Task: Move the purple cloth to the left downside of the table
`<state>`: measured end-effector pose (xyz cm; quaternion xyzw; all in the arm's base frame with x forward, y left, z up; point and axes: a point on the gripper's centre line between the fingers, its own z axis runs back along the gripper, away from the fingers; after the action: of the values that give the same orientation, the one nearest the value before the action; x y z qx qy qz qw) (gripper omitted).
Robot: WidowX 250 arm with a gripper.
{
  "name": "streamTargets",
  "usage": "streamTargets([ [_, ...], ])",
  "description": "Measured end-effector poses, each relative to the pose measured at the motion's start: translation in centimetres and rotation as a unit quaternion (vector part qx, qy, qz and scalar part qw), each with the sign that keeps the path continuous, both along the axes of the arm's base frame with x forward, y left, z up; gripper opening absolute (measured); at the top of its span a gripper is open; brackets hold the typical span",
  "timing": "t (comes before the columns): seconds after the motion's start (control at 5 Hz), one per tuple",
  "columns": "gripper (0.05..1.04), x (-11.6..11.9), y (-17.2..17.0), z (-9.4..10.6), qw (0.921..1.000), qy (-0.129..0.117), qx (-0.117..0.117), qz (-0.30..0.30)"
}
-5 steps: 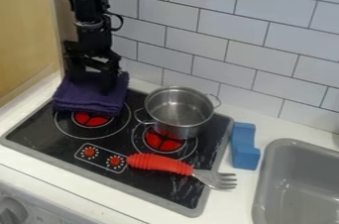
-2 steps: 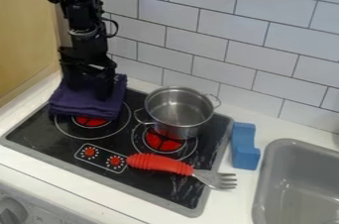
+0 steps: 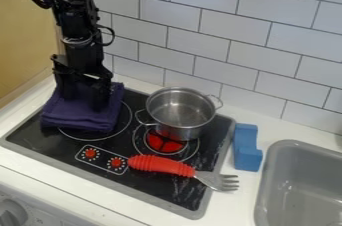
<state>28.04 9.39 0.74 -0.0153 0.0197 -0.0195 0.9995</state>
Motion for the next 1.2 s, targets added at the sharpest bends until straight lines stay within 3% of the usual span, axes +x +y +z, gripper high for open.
streamTargets([
  [0.8,0.999,-6.6,0.4,0.4,0.9991,0.027,0.002,0.033],
  [1.2,0.999,-8.1,0.2,0.3,0.9987,0.033,-0.003,0.037],
])
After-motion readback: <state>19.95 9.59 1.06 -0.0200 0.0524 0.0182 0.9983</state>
